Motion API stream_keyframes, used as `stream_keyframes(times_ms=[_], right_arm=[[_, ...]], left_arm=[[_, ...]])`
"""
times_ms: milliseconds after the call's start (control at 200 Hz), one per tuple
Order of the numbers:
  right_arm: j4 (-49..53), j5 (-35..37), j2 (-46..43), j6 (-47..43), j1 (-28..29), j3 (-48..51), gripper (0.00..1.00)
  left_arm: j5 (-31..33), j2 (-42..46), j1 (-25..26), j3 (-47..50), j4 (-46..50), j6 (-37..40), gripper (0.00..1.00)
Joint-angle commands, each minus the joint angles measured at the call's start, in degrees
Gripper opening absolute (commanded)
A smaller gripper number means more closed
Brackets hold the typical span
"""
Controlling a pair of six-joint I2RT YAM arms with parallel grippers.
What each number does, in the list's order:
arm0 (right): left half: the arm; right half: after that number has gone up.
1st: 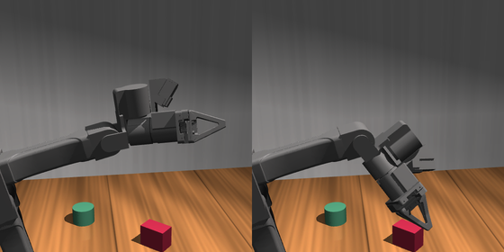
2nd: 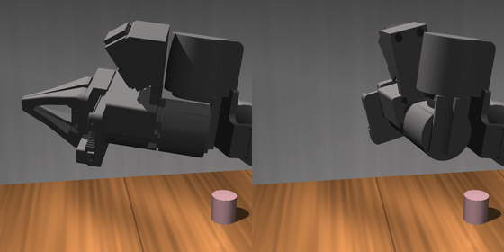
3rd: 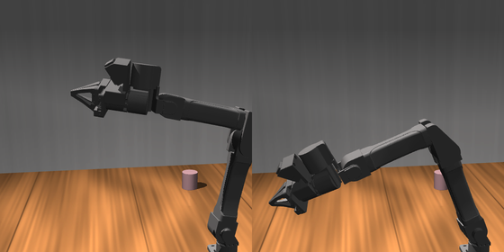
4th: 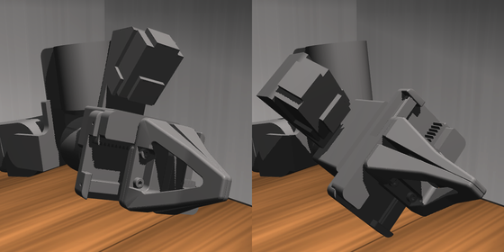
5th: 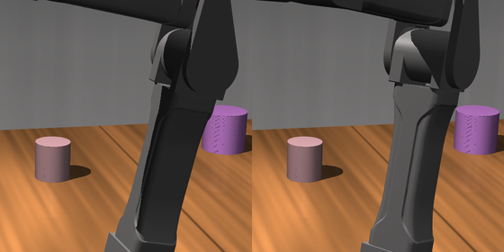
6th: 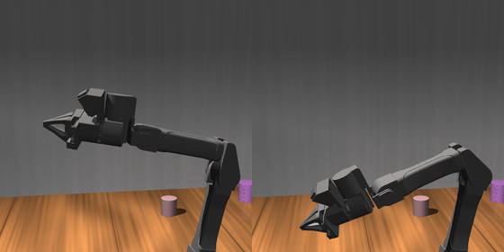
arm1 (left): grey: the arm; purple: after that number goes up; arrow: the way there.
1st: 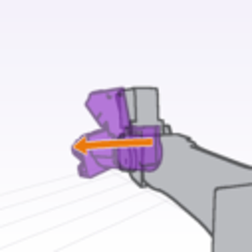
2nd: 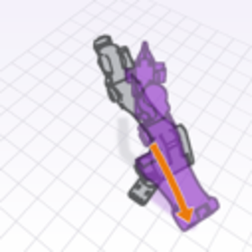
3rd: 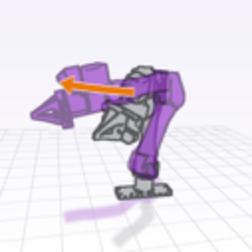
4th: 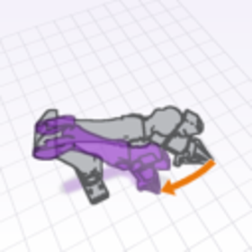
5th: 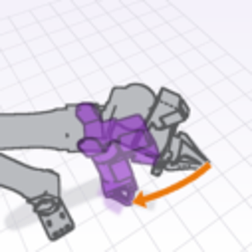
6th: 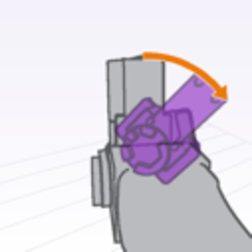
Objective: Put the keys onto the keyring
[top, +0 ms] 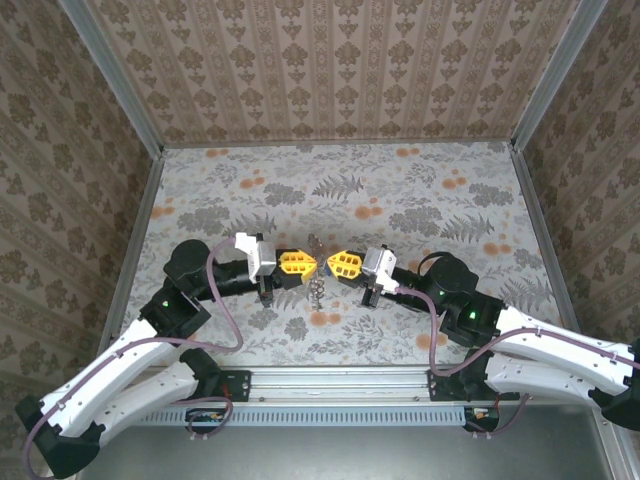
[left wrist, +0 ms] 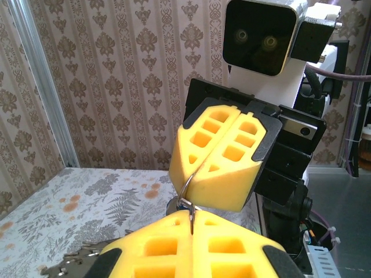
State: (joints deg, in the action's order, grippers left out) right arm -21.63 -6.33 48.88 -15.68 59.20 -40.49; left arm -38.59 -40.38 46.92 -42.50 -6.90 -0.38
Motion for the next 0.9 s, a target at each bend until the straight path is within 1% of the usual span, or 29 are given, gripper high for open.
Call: stream_keyframes(times_ms=[0, 315, 900], right_arm=[[-0.49, 0.14, -0.05, 1.34, 0.20, -1.92, 0.00], [3.83, -1.77, -1.68, 2.80, 0.22, -1.77, 0.00], [1.94, -2.84, -0.27, 4.72, 0.17, -1.96, 0.00]], left_arm=[[-0.32, 0.65, 0.45, -2.62, -1.18, 1.17, 0.00], [0.32, 1.31, 0.46, -3.19, 0.30, 2.05, 0.00], [-0.07, 0.65, 0.59, -3.25, 0.24, 2.34, 0.00]])
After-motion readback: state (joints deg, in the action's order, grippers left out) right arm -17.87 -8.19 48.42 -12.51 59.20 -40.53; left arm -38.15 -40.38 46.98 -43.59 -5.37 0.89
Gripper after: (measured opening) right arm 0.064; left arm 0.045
